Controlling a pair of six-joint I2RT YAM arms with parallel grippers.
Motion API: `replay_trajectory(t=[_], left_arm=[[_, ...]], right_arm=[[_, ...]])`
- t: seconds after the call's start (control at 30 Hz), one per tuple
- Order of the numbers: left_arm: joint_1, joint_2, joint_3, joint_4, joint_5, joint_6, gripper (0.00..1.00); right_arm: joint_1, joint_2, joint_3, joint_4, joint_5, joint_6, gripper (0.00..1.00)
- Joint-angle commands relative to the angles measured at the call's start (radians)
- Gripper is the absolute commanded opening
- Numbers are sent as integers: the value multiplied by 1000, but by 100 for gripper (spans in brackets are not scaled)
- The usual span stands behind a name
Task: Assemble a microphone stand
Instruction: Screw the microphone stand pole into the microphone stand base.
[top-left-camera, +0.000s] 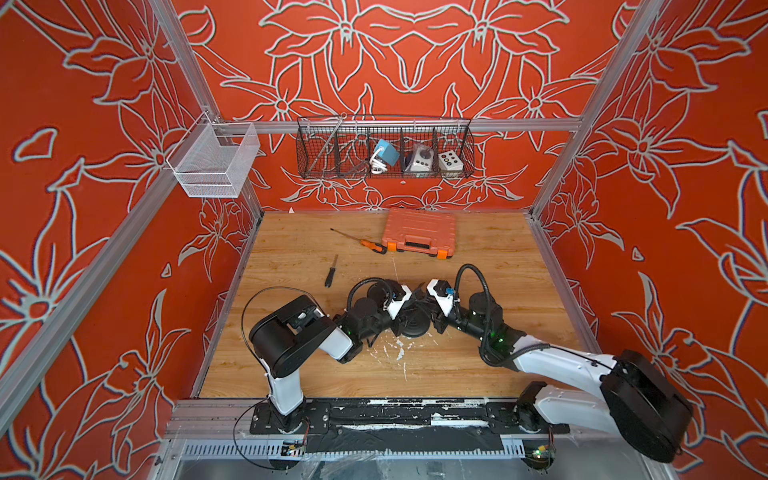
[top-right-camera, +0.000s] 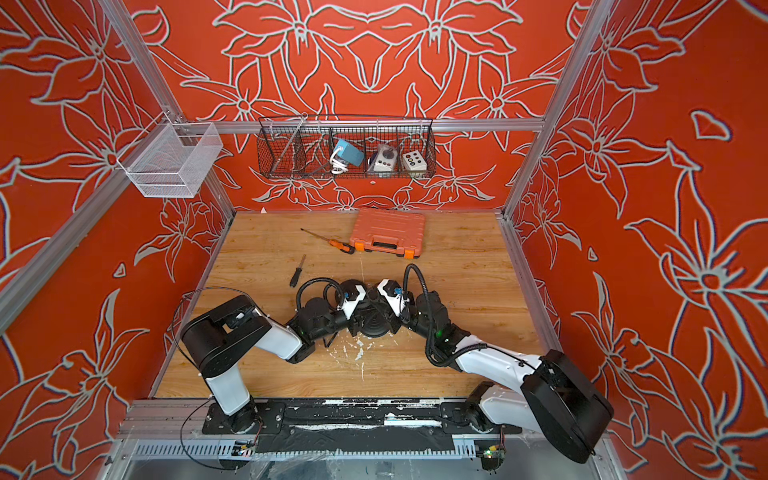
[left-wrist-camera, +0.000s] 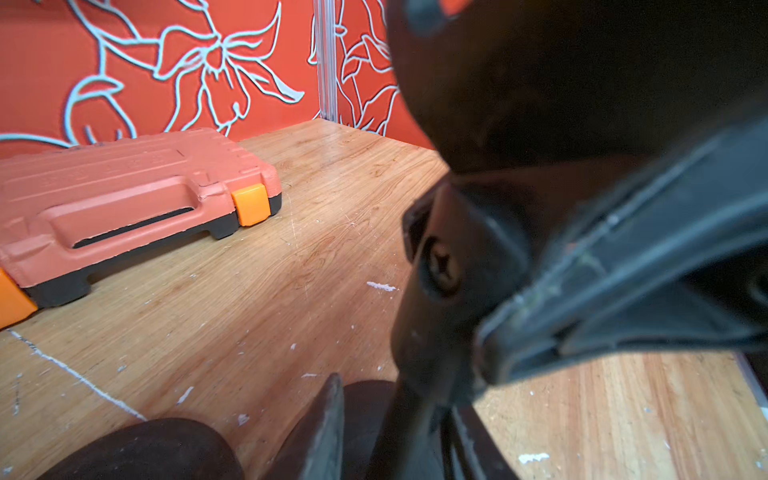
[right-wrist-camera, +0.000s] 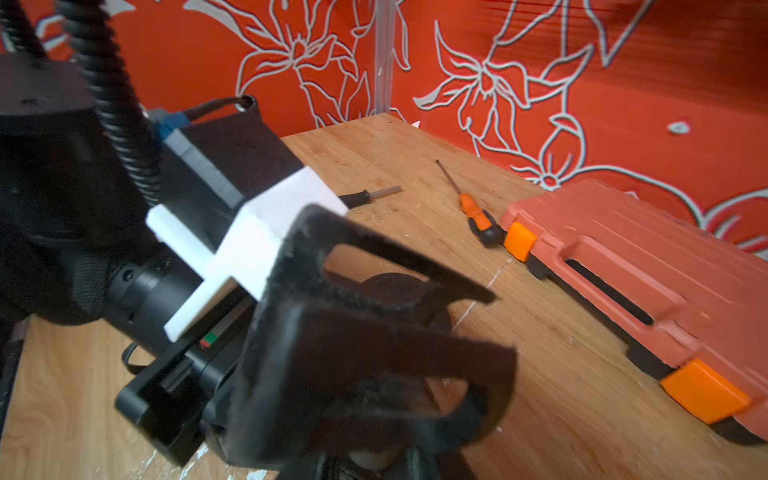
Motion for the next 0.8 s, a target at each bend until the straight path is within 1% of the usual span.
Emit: replay_trajectory(t=[0.0,0.17,0.33,0.5,0.6,0.63,0.7,0.77], left_arm=[[-1,-45,14,31,-23,-30,39],[-4,-33,24,42,-8,-32,39],[-5,-8,39,53,9,-24,38],[-7,-1,49,27,6,-3,29],[-10,2,48,5,3,15,22],[-13,2,47,-5,-2,21,18],[-15,0,40,-23,-4,32,12],[-18,-2,30,-38,-11,46,9]], right_arm=[[54,2,-39,-175,257,115,0],[97,43,24,-275,341,137,0],[108,73,54,-287,335,155,0],[108,54,54,-274,273,128,0],[106,47,66,-280,217,79,0],[105,48,75,-293,198,63,5],[100,52,92,-316,146,22,19],[83,48,106,-330,73,-15,39]])
